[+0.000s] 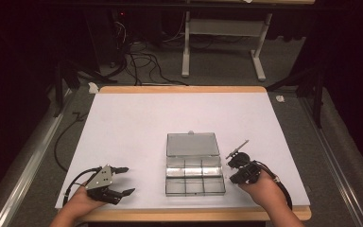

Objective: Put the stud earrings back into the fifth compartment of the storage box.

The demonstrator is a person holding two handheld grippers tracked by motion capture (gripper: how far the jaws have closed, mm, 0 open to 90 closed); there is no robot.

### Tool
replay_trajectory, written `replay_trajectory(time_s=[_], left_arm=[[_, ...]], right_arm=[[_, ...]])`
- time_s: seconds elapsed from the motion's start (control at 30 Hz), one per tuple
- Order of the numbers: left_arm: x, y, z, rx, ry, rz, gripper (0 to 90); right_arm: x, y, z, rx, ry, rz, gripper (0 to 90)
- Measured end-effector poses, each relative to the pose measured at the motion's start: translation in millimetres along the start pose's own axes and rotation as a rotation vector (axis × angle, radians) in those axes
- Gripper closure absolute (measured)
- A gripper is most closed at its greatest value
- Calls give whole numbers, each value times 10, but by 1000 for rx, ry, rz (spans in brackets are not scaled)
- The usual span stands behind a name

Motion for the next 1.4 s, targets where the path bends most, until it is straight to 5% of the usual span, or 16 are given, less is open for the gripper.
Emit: replay_trajectory(time_s=[0.73, 1.4], left_arm=[[-2, 0, 0, 2, 3, 3, 244], [-1, -1, 0, 1, 3, 1, 244]], right_arm=[[-17, -233, -47, -7, 11, -4, 863], [164, -389, 189, 12, -39, -18, 862]])
Point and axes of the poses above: each handheld gripper's, and its own axes: y roughly forward along the jaws, x roughly out of its top, z roughly to its left, the point moved 10 cm from there along y, roughly forward along the jaws, and after that the axes turned 5 degrees about -x, right-handed, at the moved point
